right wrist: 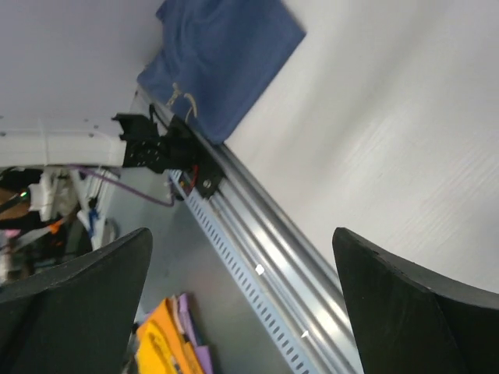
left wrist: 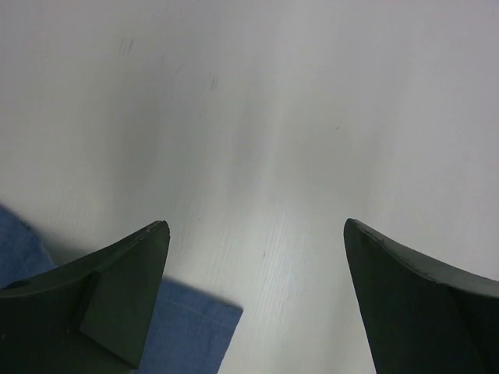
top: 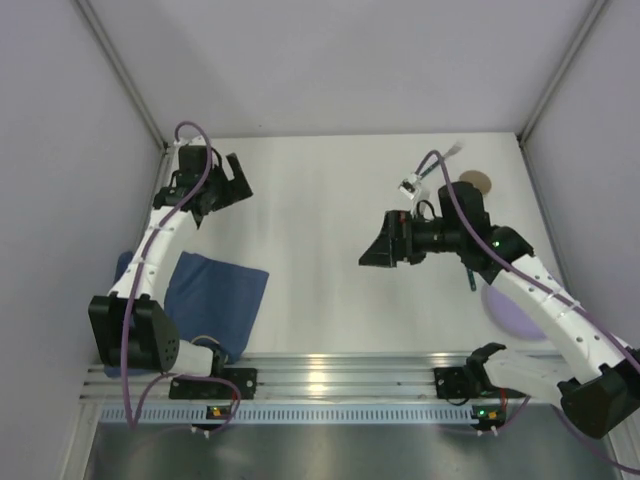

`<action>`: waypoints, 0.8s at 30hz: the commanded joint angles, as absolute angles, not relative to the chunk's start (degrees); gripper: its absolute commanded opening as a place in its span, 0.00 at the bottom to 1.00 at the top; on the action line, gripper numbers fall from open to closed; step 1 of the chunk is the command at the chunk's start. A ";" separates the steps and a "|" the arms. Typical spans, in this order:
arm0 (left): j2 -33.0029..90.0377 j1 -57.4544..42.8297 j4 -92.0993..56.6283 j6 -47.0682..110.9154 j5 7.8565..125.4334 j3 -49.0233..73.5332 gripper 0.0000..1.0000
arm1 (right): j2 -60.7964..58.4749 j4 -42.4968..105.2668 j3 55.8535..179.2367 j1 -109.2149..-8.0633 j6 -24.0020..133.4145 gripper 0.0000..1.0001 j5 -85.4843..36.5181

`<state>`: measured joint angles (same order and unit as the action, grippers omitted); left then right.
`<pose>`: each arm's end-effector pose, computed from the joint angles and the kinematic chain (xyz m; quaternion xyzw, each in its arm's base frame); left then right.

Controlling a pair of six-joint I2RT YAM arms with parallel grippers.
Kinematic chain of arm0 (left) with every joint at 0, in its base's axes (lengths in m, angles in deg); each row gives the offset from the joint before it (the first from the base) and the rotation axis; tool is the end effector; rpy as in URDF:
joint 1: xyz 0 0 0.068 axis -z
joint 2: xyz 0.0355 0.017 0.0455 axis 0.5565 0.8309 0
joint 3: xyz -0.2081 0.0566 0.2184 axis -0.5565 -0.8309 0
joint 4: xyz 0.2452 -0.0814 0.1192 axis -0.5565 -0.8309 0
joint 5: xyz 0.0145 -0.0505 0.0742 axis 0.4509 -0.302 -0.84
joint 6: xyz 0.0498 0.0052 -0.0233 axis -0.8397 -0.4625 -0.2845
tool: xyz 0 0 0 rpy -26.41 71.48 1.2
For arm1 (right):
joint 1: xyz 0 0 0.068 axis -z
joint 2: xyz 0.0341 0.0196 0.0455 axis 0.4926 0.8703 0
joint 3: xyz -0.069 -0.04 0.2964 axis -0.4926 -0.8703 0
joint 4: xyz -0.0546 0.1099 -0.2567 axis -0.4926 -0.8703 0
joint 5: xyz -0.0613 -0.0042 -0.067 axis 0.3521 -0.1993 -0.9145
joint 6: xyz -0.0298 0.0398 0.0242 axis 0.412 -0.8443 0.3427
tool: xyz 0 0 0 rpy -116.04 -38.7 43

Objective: Set the dinner table for one person

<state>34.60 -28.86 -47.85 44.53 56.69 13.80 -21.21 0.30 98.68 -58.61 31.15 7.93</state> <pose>0.3403 -0.0283 0.3672 -0.1553 0.8764 -0.1019 0.4443 0.1906 0.1337 0.3547 -0.1464 0.8386 0.4767 0.2194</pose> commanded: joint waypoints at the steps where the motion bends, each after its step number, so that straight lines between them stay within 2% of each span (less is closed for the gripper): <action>1: 30.90 -28.98 -58.94 47.15 52.77 12.43 0.99 | -21.96 -0.44 108.87 -61.50 35.68 1.00 -8.73; 4: 25.99 -28.98 -59.74 48.73 52.41 9.18 0.99 | -16.08 0.08 109.69 -60.80 31.39 1.00 -6.40; 5: 24.67 -28.89 -58.96 49.08 52.49 7.60 0.99 | -12.93 12.52 106.54 -59.32 26.41 1.00 0.59; 6: 23.61 -28.89 -58.60 49.52 52.23 4.19 0.99 | -10.37 19.43 101.55 -59.13 21.93 1.00 15.28; 7: 22.21 -28.89 -58.08 49.96 51.80 2.51 0.98 | -7.82 22.98 101.15 -59.13 18.66 1.00 17.16; 9: 22.89 -28.89 -61.40 53.29 50.48 0.56 0.98 | -5.43 21.45 103.15 -61.58 18.70 1.00 11.78; 12: 25.27 -26.70 -65.63 55.50 50.65 -2.15 0.98 | -6.30 11.52 109.21 -65.19 25.91 1.00 2.36; 15: 25.62 -21.61 -64.15 57.69 49.07 -6.45 0.98 | -5.08 6.33 111.25 -65.28 28.81 1.00 2.07; 18: 27.02 -17.56 -62.39 60.59 48.89 -8.75 0.88 | -4.28 0.88 111.61 -65.28 32.25 1.00 0.84; 24: 34.83 -12.98 -60.89 63.32 47.05 -10.43 0.83 | -8.05 -3.52 107.14 -65.37 34.19 1.00 -2.41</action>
